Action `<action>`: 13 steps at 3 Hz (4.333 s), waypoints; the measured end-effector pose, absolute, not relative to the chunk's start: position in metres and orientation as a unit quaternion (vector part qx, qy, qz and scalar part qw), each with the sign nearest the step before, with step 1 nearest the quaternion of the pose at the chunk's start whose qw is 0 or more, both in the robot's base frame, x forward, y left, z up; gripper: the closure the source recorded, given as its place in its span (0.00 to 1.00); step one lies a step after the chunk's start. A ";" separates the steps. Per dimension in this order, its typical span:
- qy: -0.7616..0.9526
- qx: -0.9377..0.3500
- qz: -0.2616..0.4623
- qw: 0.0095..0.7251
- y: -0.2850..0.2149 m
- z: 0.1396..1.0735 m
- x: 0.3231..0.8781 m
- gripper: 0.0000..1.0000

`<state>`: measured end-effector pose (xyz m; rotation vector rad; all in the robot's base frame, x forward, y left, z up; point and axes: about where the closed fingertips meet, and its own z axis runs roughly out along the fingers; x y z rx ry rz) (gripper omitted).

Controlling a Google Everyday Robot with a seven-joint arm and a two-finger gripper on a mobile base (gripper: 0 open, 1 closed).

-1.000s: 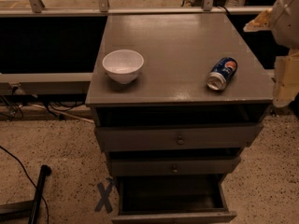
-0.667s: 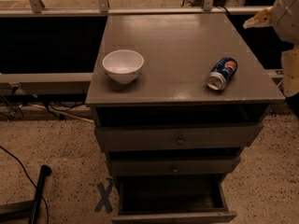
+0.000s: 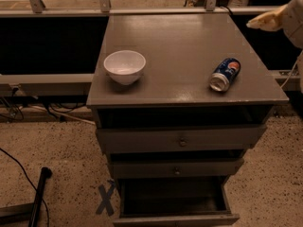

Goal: Place pepsi can into bottom drawer

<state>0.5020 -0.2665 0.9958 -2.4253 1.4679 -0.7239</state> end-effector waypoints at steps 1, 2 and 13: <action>0.482 -0.846 -0.205 0.097 -0.259 0.985 0.515 0.00; 0.482 -0.846 -0.205 0.097 -0.259 0.985 0.515 0.00; 0.239 -0.949 -0.113 0.172 -0.241 0.885 0.610 1.00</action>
Offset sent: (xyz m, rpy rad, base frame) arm 0.0140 0.0075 -0.0080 0.0109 0.0618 0.0491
